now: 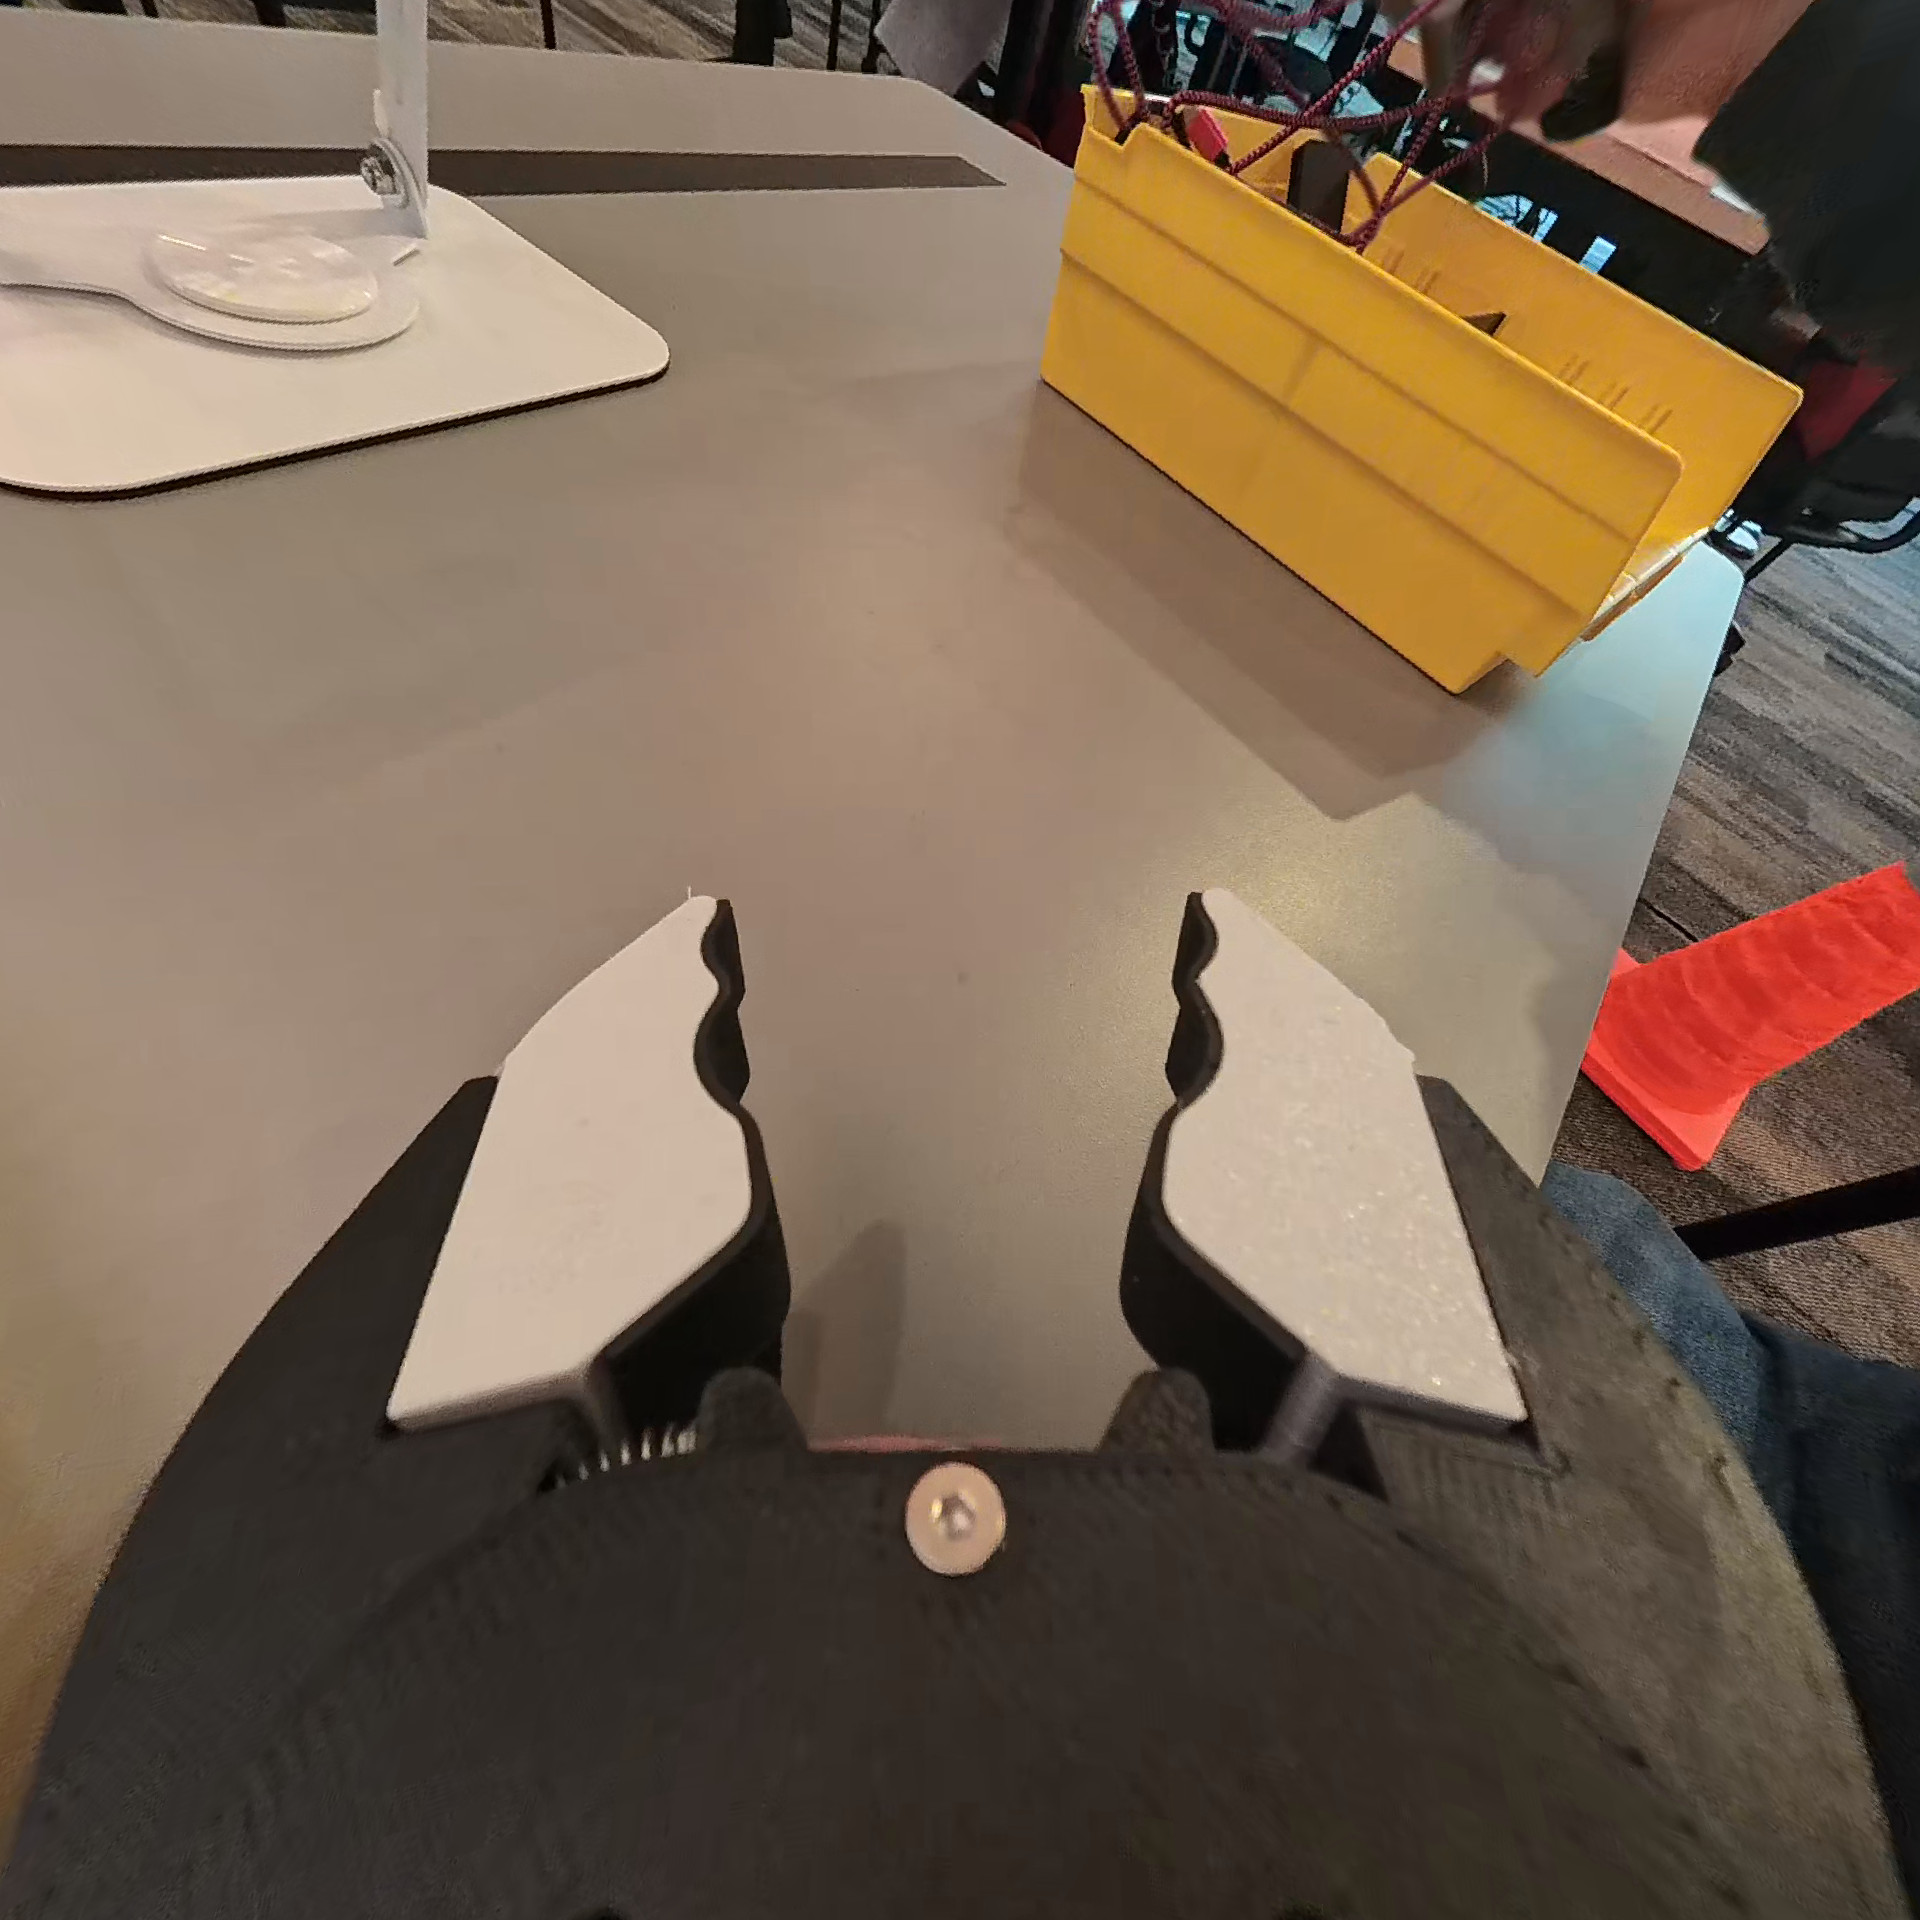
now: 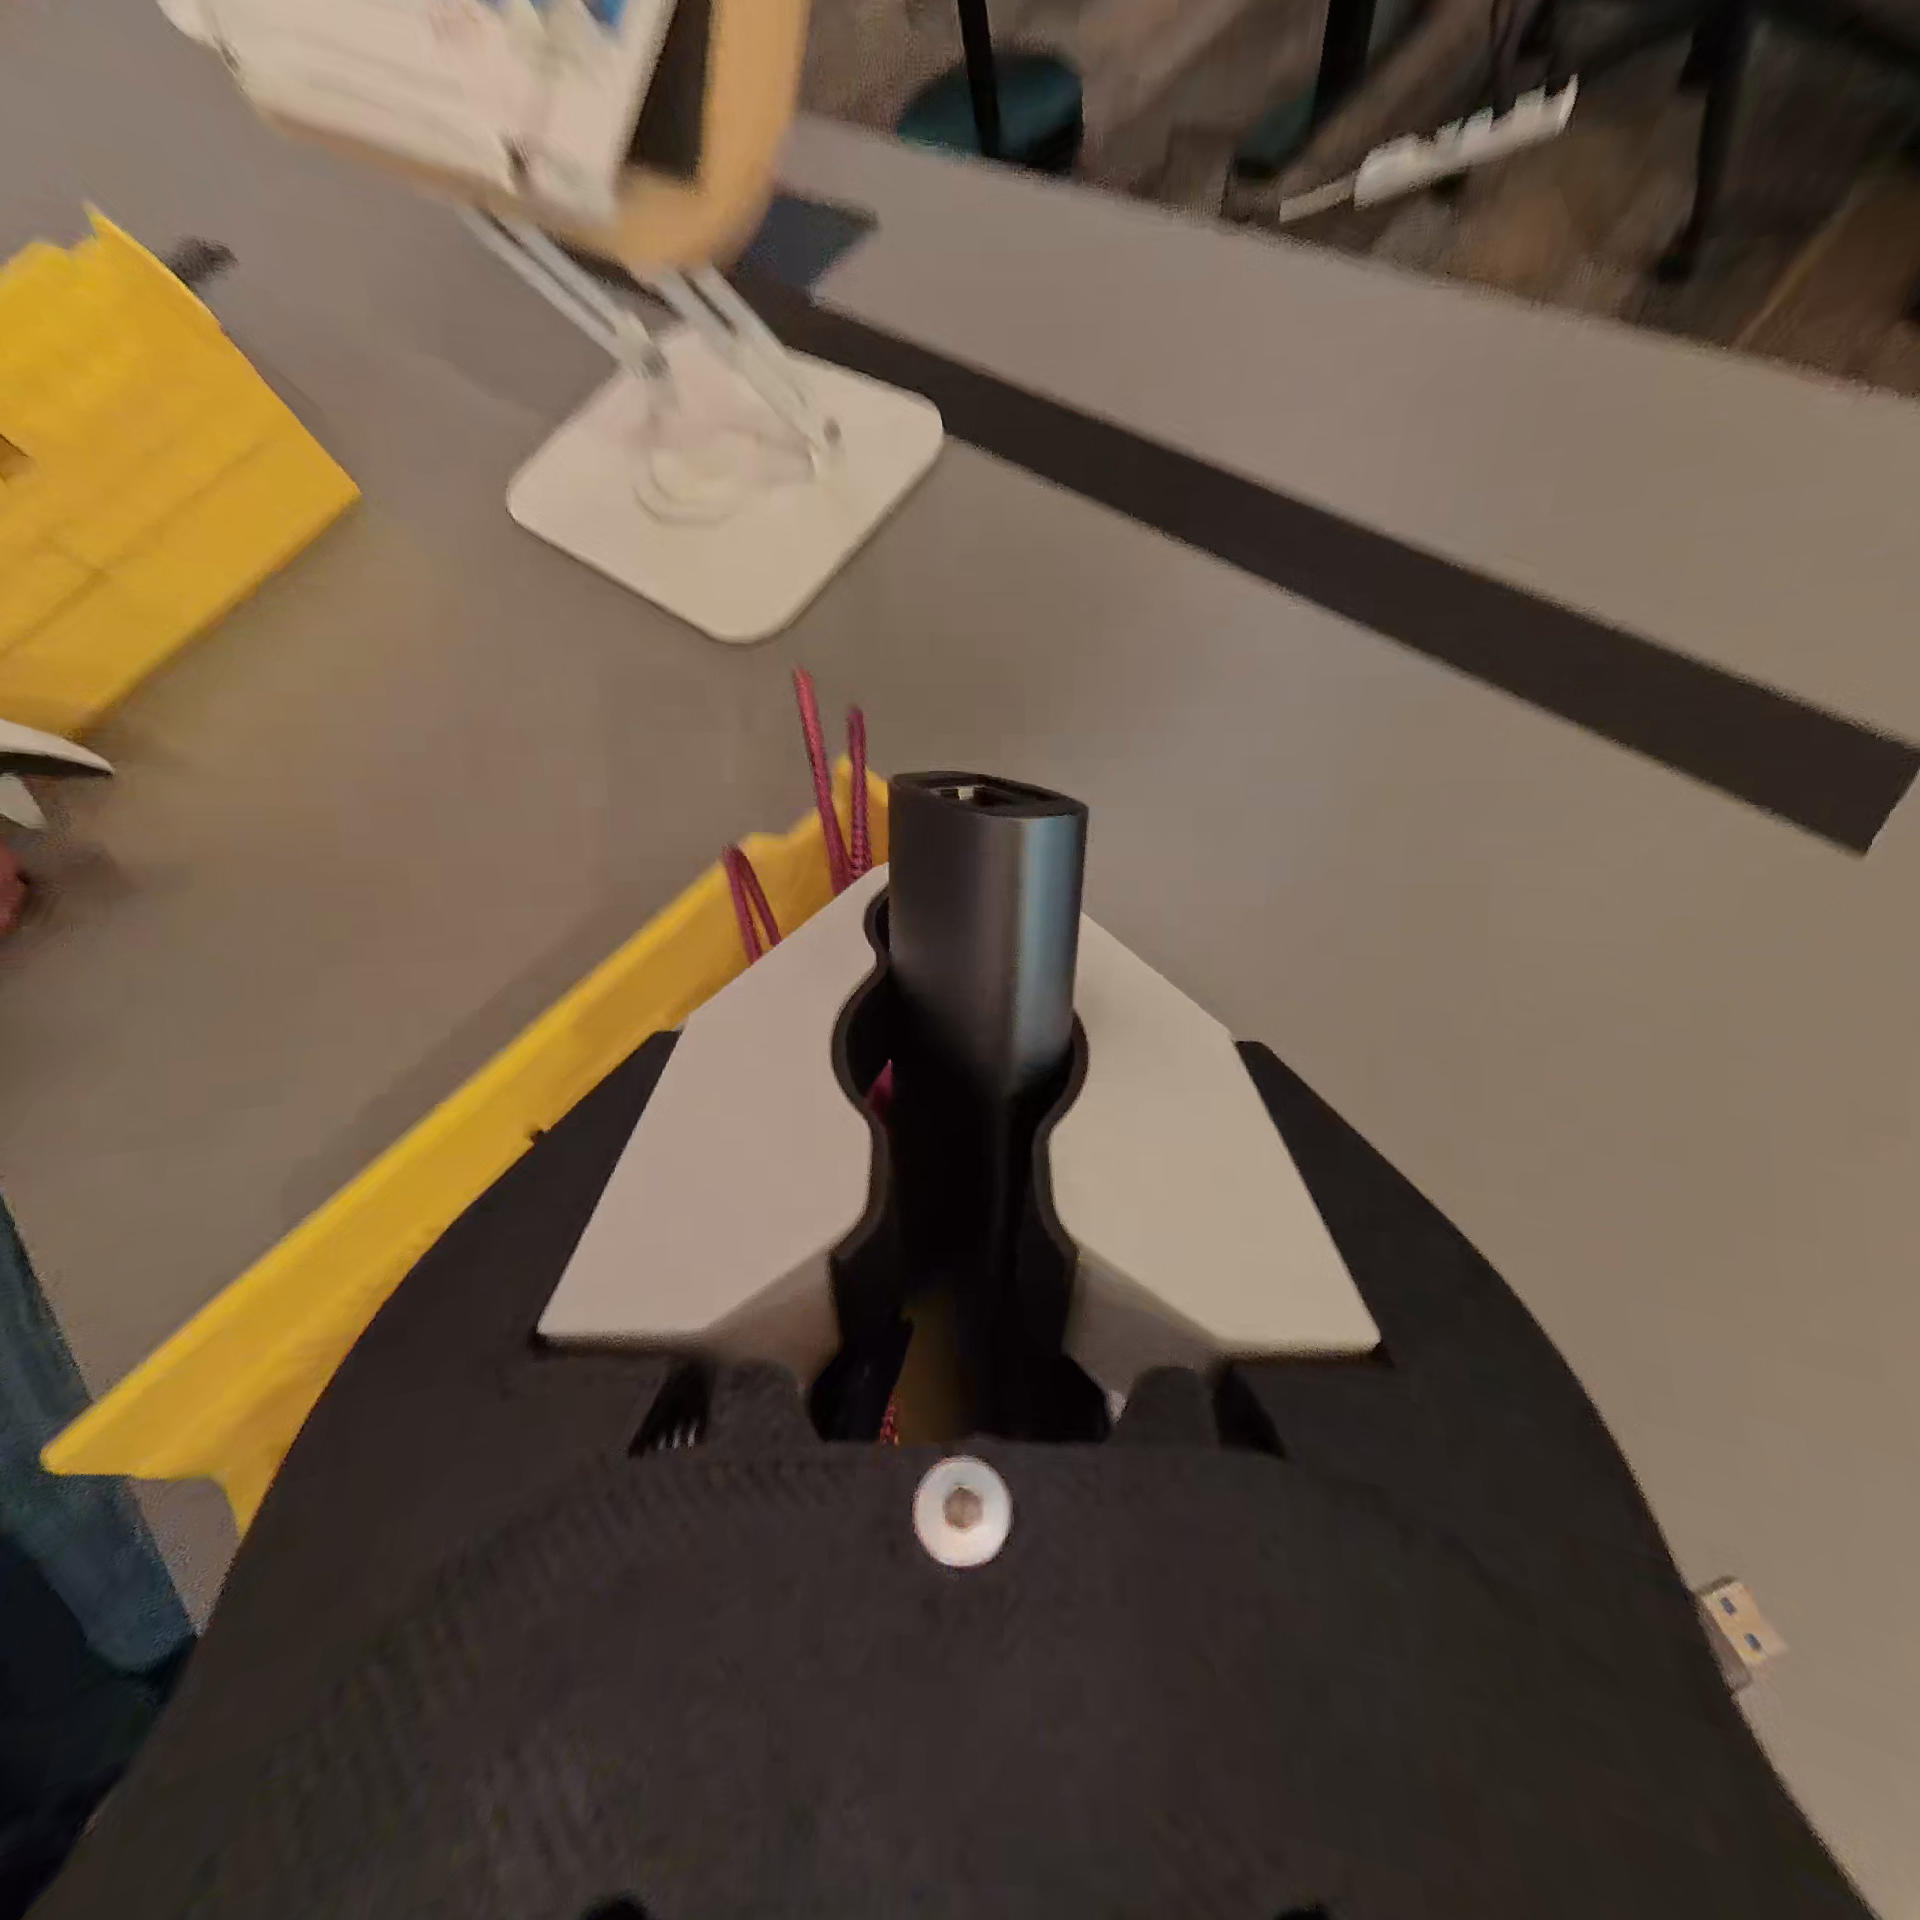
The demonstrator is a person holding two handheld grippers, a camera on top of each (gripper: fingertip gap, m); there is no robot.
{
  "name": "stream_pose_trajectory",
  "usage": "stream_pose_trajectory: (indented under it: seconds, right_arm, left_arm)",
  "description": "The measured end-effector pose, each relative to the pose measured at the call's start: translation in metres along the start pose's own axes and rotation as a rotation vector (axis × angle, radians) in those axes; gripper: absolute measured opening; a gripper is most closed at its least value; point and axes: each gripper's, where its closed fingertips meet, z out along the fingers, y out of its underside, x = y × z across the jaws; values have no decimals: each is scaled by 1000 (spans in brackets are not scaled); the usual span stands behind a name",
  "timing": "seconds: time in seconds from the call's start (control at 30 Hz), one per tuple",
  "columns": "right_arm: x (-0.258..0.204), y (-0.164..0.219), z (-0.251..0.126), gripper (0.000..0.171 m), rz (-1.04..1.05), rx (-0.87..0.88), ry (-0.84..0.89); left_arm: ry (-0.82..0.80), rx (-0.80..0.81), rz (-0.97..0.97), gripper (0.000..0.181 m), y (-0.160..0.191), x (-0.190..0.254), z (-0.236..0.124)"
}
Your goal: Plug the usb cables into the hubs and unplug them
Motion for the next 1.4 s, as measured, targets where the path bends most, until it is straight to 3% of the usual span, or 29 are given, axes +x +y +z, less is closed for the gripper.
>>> stream_pose_trajectory:
  seconds: [0.17,0.27,0.37,0.53,0.73,0.9,1.03,1.17,1.4]
  right_arm:
    - [18,63,26,17,-8,-260,50]
    - [16,76,35,17,-21,-349,51]
    - [18,104,44,20,-69,-564,73]
    - [4,95,53,28,-207,-645,41]
    - [11,86,21,54,-339,-880,88]
    - [20,54,-15,62,-355,-838,224]
    - [-3,37,-32,48,-304,-647,199]
    - [6,72,-35,46,-277,-727,268]
    - [26,132,7,23,-164,-794,247]
  left_arm:
    - [3,-7,0,79,1,0,1]
    - [-1,-11,6,79,1,1,1]
    - [-3,-16,12,79,2,1,2]
    - [0,-16,11,79,2,1,2]
    - [9,-22,2,79,3,1,3]
    - [13,-14,-3,79,2,1,2]
    - [21,-17,-7,79,2,2,2]
    - [21,-26,1,80,2,3,5]
    - [12,-29,5,81,3,4,5]
